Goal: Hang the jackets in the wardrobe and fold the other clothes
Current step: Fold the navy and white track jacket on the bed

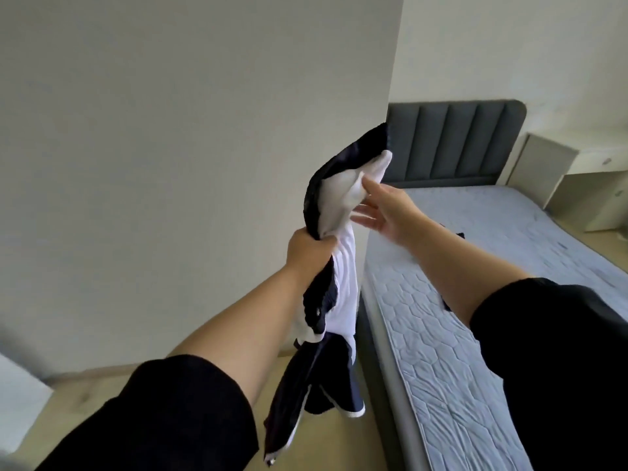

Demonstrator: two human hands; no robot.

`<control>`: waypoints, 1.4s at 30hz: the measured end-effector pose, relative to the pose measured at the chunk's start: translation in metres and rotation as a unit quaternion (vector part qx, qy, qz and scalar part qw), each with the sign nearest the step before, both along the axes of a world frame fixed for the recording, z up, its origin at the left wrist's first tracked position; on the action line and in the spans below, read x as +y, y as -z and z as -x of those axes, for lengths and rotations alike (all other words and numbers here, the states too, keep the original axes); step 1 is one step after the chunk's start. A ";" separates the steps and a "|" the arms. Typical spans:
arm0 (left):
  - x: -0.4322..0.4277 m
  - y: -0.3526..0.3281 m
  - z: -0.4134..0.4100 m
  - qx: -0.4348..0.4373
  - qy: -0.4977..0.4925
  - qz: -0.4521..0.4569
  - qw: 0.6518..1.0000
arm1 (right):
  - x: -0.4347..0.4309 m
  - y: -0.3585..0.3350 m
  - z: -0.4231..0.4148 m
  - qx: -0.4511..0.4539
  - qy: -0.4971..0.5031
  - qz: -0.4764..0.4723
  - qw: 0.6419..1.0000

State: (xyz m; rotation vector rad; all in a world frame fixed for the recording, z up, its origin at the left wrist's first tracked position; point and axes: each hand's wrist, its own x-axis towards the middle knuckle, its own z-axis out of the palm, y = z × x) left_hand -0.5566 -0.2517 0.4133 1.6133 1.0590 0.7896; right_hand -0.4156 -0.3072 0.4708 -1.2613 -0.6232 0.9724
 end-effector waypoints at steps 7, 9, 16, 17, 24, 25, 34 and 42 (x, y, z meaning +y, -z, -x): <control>-0.044 -0.050 0.019 -0.061 -0.078 0.142 0.985 | -0.083 0.069 0.019 -0.075 -0.248 0.146 0.955; -0.058 -0.059 0.015 -0.079 -0.075 0.174 0.979 | -0.100 0.085 0.025 -0.155 -0.279 0.181 0.930; -0.125 -0.076 -0.005 0.028 -0.091 0.182 0.979 | -0.164 0.066 -0.010 -0.188 -0.059 0.210 0.958; -0.137 -0.075 -0.003 0.158 -0.069 0.140 0.975 | -0.175 0.056 -0.019 -0.189 -0.047 0.202 0.960; -0.242 -0.049 -0.038 0.105 0.182 0.051 0.976 | -0.238 0.004 -0.047 -0.228 -0.051 0.120 0.965; -0.256 -0.044 -0.042 0.064 0.212 0.115 0.968 | -0.248 -0.002 -0.050 -0.240 -0.061 0.125 0.961; -0.319 -0.034 -0.091 0.037 0.142 0.059 0.987 | -0.311 -0.011 -0.088 -0.306 -0.081 0.091 0.944; -0.326 -0.022 -0.118 -0.033 -0.089 0.120 0.988 | -0.393 0.048 -0.160 -0.058 -0.361 0.207 0.907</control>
